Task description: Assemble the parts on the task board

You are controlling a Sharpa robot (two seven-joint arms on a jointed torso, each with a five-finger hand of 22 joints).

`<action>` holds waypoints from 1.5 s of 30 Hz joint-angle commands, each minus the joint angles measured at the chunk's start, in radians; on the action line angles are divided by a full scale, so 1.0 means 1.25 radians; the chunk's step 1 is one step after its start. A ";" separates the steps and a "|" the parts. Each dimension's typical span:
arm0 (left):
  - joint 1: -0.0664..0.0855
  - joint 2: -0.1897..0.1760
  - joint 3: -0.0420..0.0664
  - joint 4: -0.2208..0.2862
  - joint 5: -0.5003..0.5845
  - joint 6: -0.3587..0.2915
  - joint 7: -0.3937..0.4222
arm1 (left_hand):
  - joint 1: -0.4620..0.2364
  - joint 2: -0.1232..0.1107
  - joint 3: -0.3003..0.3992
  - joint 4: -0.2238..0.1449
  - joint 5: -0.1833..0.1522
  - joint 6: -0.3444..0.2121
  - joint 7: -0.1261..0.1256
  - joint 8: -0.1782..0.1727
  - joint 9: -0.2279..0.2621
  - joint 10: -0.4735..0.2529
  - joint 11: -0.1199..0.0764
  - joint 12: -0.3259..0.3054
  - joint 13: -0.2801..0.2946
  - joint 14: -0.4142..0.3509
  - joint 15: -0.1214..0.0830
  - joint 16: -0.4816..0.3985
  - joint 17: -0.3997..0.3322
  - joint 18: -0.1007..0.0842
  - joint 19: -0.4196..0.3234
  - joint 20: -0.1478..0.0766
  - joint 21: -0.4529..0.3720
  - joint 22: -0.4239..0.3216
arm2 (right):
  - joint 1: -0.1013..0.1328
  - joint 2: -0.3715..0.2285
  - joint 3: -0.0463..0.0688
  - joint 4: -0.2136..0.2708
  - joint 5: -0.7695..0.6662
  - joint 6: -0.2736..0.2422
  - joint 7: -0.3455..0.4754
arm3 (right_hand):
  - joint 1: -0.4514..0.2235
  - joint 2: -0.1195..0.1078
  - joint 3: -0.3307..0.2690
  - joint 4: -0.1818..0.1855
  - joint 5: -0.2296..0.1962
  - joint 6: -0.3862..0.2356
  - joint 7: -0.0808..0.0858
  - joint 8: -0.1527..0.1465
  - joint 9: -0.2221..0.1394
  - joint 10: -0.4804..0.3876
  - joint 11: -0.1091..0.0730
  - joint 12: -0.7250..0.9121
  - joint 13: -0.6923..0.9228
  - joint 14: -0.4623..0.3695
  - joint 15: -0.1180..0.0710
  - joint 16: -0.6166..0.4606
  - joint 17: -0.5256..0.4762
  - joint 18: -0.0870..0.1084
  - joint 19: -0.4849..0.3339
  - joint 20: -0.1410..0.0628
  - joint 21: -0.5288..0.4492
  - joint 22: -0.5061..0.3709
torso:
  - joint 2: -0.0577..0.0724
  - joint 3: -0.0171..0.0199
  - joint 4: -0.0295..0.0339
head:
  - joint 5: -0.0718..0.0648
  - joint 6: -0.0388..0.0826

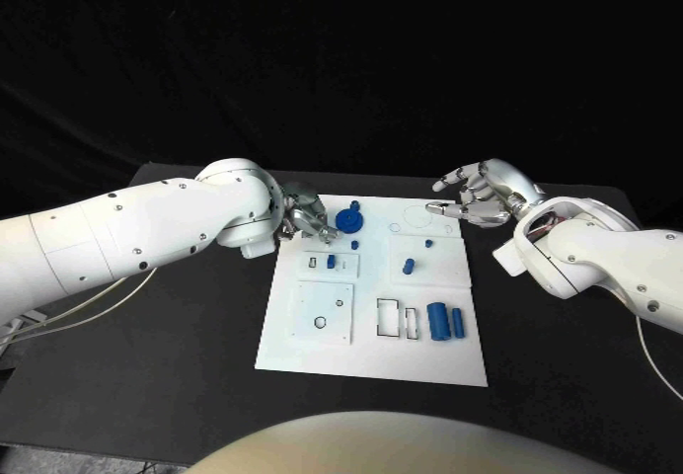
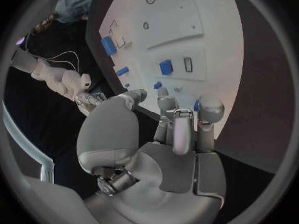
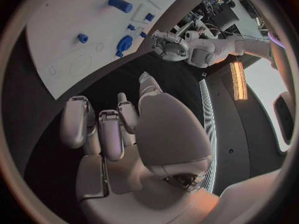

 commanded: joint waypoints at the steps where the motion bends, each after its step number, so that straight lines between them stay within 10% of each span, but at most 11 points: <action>1: 0.025 0.001 0.005 -0.017 0.034 0.031 -0.001 | 0.005 0.007 -0.013 0.001 0.001 -0.040 0.019 -0.040 -0.023 -0.027 0.016 -0.024 -0.039 0.047 0.015 -0.007 0.092 0.010 -0.019 0.008 -0.017 -0.029 | -0.001 0.002 0.000 -0.002 -0.003 0.007 0.002 | -0.008 -0.002 -0.006 0.000 -0.005 -0.005 0.000 0.003 -0.001 -0.006 0.001 -0.002 -0.001 0.041 -0.005 -0.005 0.022 0.006 -0.002 -0.001 -0.003 0.015 | 0.001 -0.0002 -0.0012 | 0.000 0.002; 6: 0.061 0.008 0.009 -0.059 0.027 0.073 -0.005 | 0.014 0.013 -0.027 0.001 -0.007 -0.054 0.033 -0.072 -0.048 -0.026 0.028 -0.021 -0.041 0.049 0.026 -0.003 0.098 0.010 -0.016 0.021 -0.018 -0.026 | -0.001 0.004 0.000 -0.004 -0.003 0.007 0.002 | -0.008 -0.002 -0.006 0.000 -0.005 -0.005 0.000 0.003 -0.001 -0.006 0.001 -0.002 -0.001 0.041 -0.005 -0.005 0.022 0.006 -0.002 -0.001 -0.003 0.015 | 0.002 0.0012 -0.0016 | 0.004 0.004; 12: 0.075 0.029 0.009 -0.129 0.011 0.138 -0.009 | 0.013 0.014 -0.036 0.002 -0.020 -0.054 0.036 -0.079 -0.056 -0.029 0.032 -0.023 -0.047 0.047 0.030 -0.005 0.094 0.011 -0.017 0.025 -0.020 -0.028 | -0.001 0.004 0.000 -0.004 -0.003 0.005 0.002 | -0.010 -0.002 -0.006 0.000 -0.005 -0.005 0.000 0.003 -0.001 -0.005 0.001 -0.002 0.000 0.041 -0.005 -0.005 0.022 0.006 -0.001 -0.001 -0.003 0.016 | 0.004 -0.0010 -0.0005 | 0.002 0.004; 45: 0.067 0.135 -0.037 -0.320 0.030 0.209 0.002 | 0.017 0.024 -0.048 0.003 -0.022 -0.035 0.035 -0.080 -0.065 -0.038 0.032 -0.027 -0.058 0.042 0.031 -0.009 0.085 0.012 -0.021 0.028 -0.024 -0.034 | -0.001 0.008 0.000 -0.004 -0.003 0.005 0.003 | -0.010 -0.001 -0.007 -0.001 -0.004 -0.005 0.000 0.004 -0.002 -0.005 0.001 -0.002 0.000 0.041 -0.005 -0.005 0.022 0.006 -0.002 -0.001 -0.004 0.015 | 0.004 -0.0021 -0.0022 | 0.009 0.001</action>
